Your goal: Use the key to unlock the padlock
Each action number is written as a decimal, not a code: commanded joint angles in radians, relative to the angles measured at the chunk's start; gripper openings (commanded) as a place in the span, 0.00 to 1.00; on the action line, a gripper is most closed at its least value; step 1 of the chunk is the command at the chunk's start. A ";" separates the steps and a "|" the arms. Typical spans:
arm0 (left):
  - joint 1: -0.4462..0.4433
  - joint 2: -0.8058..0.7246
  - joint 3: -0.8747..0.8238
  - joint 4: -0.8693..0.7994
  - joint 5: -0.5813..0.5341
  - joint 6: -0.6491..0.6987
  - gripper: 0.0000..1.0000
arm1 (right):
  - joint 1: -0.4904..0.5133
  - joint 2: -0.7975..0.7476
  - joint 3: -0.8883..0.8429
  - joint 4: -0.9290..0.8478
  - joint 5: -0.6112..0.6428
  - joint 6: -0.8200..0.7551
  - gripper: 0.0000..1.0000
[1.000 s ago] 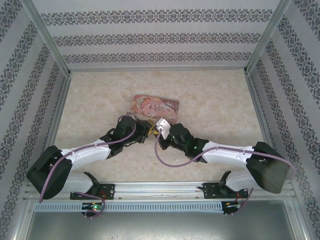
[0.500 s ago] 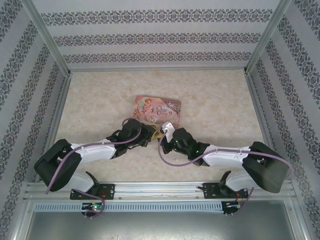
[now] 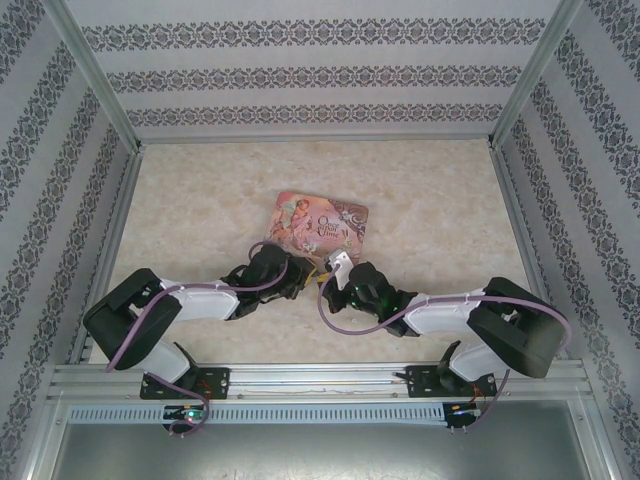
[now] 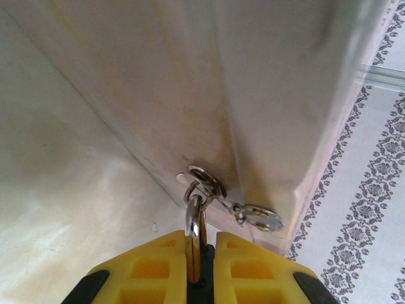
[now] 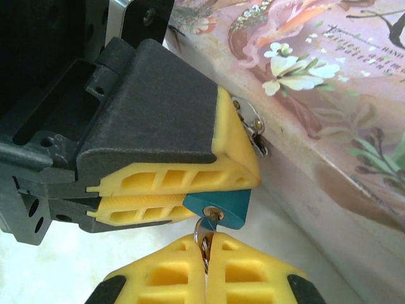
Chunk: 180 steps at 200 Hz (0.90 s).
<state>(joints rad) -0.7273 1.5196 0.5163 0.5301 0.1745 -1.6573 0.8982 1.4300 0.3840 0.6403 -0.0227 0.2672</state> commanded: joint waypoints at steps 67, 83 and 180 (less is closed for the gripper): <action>0.003 -0.188 0.025 -0.338 -0.202 0.173 0.31 | -0.032 -0.017 -0.034 0.068 -0.008 0.069 0.00; 0.003 -0.256 0.030 -0.405 -0.251 0.216 0.34 | -0.033 -0.027 -0.034 0.066 -0.006 0.070 0.00; 0.005 -0.607 0.153 -0.740 -0.573 0.607 0.47 | -0.117 -0.152 -0.107 0.063 -0.051 0.272 0.00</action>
<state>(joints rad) -0.7311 0.9413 0.6254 -0.0940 -0.2798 -1.2194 0.8215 1.3159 0.3004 0.6815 -0.0547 0.4446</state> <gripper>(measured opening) 0.454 0.041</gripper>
